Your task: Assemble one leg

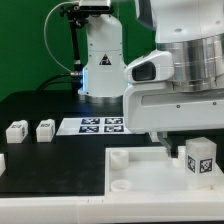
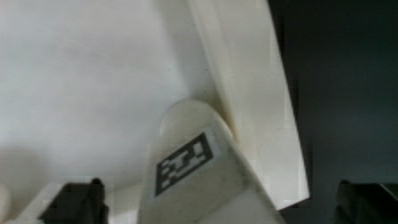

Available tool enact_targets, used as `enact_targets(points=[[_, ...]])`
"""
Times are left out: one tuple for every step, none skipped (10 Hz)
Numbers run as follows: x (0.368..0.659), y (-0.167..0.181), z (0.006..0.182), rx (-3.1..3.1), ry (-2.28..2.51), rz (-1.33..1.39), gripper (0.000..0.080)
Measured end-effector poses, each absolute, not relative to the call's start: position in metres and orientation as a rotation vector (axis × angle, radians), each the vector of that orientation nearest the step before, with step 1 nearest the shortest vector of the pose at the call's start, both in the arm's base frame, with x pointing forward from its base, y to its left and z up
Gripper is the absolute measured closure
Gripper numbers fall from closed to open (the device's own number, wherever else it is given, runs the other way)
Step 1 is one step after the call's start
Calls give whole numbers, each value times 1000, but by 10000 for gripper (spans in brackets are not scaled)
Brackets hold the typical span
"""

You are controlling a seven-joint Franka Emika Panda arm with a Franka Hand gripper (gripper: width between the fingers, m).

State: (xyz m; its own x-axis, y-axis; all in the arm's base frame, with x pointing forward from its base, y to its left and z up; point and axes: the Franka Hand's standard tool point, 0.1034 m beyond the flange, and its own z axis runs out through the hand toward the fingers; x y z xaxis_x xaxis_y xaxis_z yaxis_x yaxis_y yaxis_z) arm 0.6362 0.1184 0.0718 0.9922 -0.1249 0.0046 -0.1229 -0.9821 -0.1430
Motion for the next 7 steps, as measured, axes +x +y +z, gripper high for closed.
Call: enact_targets(points=[[641, 120, 73, -3032, -79, -82, 150], [642, 122, 73, -3038, -222, -97, 150], [642, 121, 73, -3037, -225, -97, 150], [642, 121, 72, -3037, -224, -96, 285], [642, 121, 72, -3038, -220, -96, 425], [642, 119, 72, -3038, 37, -83, 499], [642, 118, 72, -3021, 274, -70, 499]])
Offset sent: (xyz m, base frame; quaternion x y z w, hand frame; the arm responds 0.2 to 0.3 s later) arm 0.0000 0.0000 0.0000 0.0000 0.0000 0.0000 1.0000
